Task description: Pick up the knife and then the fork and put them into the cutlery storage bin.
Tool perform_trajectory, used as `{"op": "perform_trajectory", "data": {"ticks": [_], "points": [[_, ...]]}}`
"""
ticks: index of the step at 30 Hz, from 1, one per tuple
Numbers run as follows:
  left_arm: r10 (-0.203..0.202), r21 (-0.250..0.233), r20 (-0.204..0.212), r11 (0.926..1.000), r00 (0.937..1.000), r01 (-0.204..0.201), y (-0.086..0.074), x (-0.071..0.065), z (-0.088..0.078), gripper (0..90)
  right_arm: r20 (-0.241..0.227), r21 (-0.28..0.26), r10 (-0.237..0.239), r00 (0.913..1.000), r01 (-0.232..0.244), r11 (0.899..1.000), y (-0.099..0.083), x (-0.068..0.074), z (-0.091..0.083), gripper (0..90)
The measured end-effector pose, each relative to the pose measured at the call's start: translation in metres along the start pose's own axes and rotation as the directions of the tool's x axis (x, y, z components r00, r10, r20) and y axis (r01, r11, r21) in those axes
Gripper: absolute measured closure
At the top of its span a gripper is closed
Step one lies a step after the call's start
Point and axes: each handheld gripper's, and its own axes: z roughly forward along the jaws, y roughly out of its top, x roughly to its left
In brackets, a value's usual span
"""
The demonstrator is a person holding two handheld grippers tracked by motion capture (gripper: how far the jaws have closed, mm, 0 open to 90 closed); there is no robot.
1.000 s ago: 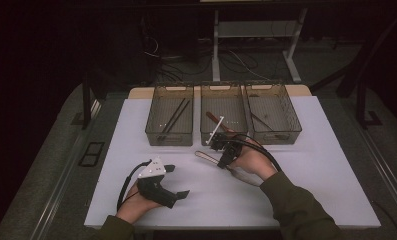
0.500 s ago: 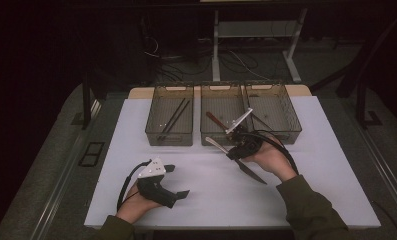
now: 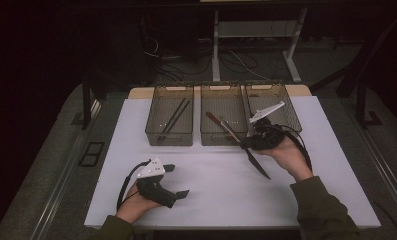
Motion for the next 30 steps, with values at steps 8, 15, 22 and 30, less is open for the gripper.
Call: {"op": "perform_trajectory", "data": {"ticks": [8, 15, 22, 30], "points": [[-0.006, -0.012, 0.002, 0.9999, 1.0000, 0.006, 0.000, 0.000, 0.001, 0.0, 0.020, -0.111, 0.043, 0.9989, -0.040, 0.993, -0.007, -0.015, -0.022, 79.3], [-0.013, -0.022, -0.004, 0.9997, 0.9999, 0.013, 0.000, 0.003, 0.000, 0.0, 0.030, -0.196, 0.088, 0.9957, -0.080, 0.977, -0.011, -0.027, -0.041, 79.4], [-0.016, -0.023, -0.001, 0.9996, 0.9999, 0.016, 0.000, 0.003, 0.000, 0.0, 0.031, -0.271, 0.124, 0.9918, -0.111, 0.956, -0.014, -0.036, -0.059, 79.4], [-0.018, -0.030, -0.003, 0.9994, 0.9998, 0.018, 0.001, 0.002, 0.000, 0.0, 0.080, -0.329, 0.147, 0.9859, -0.113, 0.938, -0.004, -0.049, -0.078, 79.4]]}}
